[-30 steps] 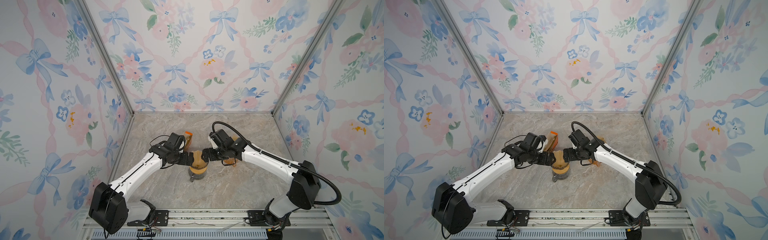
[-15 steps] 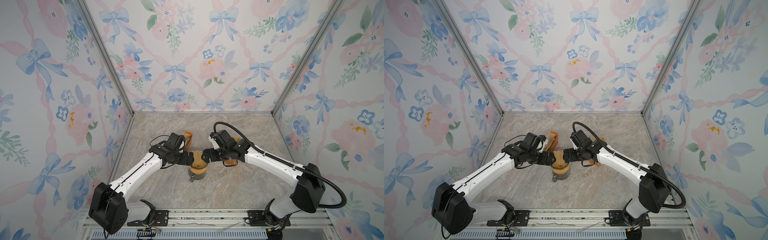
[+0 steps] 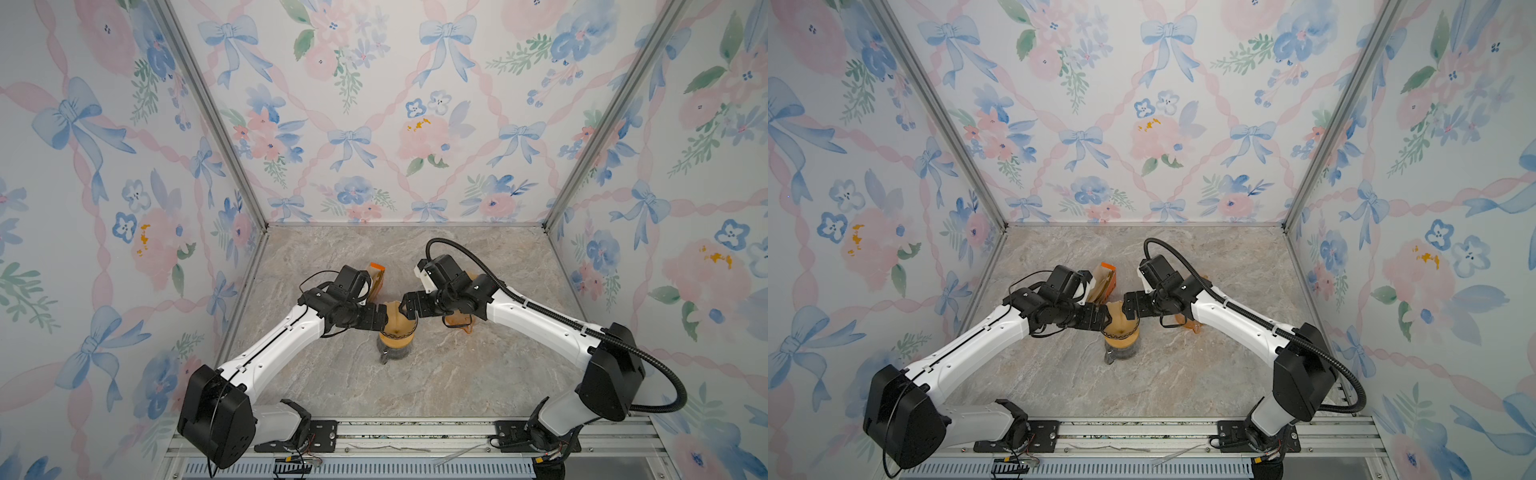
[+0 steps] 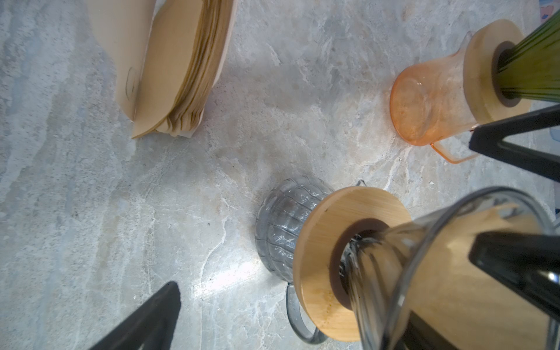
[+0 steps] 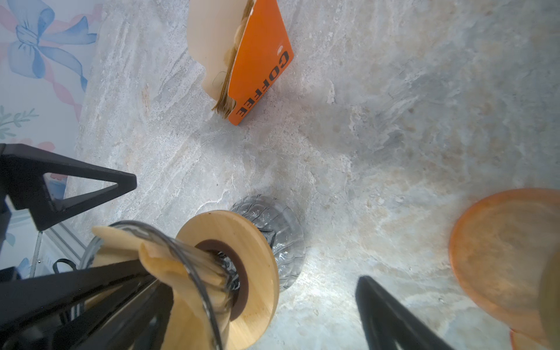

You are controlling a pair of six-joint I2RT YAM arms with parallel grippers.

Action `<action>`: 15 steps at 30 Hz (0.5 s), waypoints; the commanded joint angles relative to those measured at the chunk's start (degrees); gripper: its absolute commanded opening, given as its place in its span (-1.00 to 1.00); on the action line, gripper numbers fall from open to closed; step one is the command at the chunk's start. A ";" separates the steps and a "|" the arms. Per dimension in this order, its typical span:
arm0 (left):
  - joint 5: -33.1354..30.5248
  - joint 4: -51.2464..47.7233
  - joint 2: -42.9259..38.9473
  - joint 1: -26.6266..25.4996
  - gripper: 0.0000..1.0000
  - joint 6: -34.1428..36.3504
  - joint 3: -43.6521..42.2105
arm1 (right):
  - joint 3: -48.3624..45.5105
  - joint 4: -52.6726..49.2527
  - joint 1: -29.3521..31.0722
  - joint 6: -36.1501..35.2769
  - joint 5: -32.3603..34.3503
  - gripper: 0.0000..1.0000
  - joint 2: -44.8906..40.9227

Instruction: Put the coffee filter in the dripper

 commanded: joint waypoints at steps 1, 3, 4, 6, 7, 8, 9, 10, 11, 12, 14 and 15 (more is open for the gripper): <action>0.30 -0.73 -1.16 -0.39 0.95 -0.14 -0.52 | 0.58 -1.35 -0.75 -0.77 2.78 0.93 0.62; 0.28 -0.75 -1.15 -0.46 0.95 -0.15 -0.60 | 0.41 -2.08 -0.80 -0.92 3.96 0.93 0.33; 0.20 -0.77 -1.22 -0.50 0.95 -0.11 -0.57 | 0.19 -2.14 -0.86 -0.98 4.23 0.93 0.06; 0.21 -0.70 -1.27 -0.46 0.96 -0.16 -0.61 | -0.29 -1.98 -0.92 -0.96 4.37 0.93 -0.46; 0.19 -0.71 -1.26 -0.46 0.95 -0.14 -0.66 | -0.48 -1.96 -0.97 -1.00 4.40 0.93 -0.72; 0.20 -0.68 -1.35 -0.46 0.95 -0.15 -0.74 | -0.59 -2.01 -0.90 -1.05 4.28 0.93 -0.96; 0.21 -0.74 -1.34 -0.46 0.95 -0.11 -0.65 | -0.64 -2.04 -0.90 -1.19 4.10 0.93 -1.12; 0.21 -0.77 -1.44 -0.48 0.95 -0.16 -0.64 | -0.69 -1.92 -0.91 -1.36 3.65 0.92 -1.34; 0.15 -0.74 -1.45 -0.46 0.95 -0.15 -0.64 | -1.02 -1.30 -0.90 -1.62 2.74 0.93 -1.73; 0.20 -0.77 -1.46 -0.50 0.95 -0.16 -0.56 | -1.30 -0.47 -0.90 -1.80 1.62 0.93 -2.10; 0.16 -0.76 -1.44 -0.46 0.95 -0.05 -0.55 | -1.96 1.41 -0.92 -2.09 -1.09 0.93 -2.74; 0.15 -0.76 -1.46 -0.46 0.96 -0.09 -0.49 | -2.12 2.04 -0.97 -2.22 -2.14 0.93 -2.76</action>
